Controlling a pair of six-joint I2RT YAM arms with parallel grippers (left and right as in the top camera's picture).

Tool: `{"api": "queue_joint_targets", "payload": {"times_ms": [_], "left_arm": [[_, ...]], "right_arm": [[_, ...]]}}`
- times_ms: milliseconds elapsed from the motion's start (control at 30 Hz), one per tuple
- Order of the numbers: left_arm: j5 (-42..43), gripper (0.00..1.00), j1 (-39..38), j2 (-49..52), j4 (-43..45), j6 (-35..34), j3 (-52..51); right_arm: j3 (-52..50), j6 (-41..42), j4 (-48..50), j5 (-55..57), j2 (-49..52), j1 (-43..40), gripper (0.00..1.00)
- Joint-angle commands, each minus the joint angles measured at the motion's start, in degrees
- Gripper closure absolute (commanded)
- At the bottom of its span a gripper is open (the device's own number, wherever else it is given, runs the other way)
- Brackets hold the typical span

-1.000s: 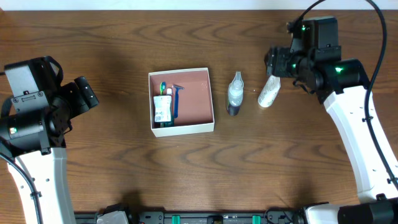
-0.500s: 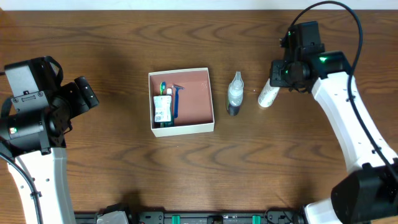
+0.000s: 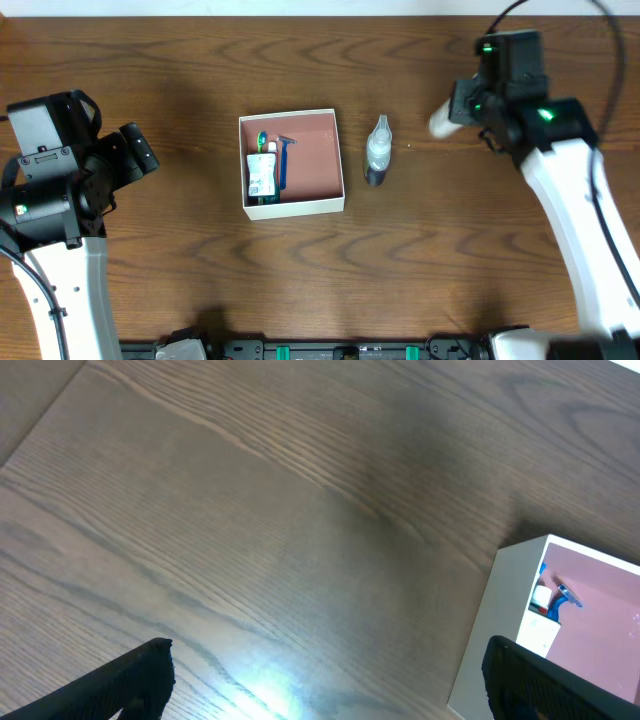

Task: Pack container
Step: 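Place the white tube upright in the box, open right gripper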

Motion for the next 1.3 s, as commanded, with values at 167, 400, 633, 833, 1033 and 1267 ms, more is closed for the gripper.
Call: {"api": "queue_joint_targets", "payload": {"times_ms": [167, 400, 633, 833, 1033, 1267], "left_arm": [[-0.7, 0.02, 0.3, 0.0, -0.1, -0.5, 0.5], [-0.7, 0.02, 0.3, 0.0, -0.1, -0.5, 0.5], [-0.7, 0.02, 0.3, 0.0, -0.1, -0.5, 0.5], [-0.7, 0.02, 0.3, 0.0, -0.1, -0.5, 0.5], [-0.7, 0.02, 0.3, 0.0, -0.1, -0.5, 0.5], [-0.7, 0.02, 0.3, 0.0, -0.1, -0.5, 0.5]], "right_arm": [[2.3, 0.1, 5.4, -10.3, -12.0, 12.2, 0.99], [2.2, -1.0, 8.7, -6.6, -4.9, 26.6, 0.99], [2.2, -2.0, 13.1, -2.7, 9.9, 28.8, 0.99], [2.9, -2.1, 18.1, -1.4, 14.8, 27.5, 0.99], [2.9, -3.6, 18.5, -0.1, 15.0, 27.5, 0.99], [2.9, -3.5, 15.8, 0.2, 16.9, 27.4, 0.99]]}}
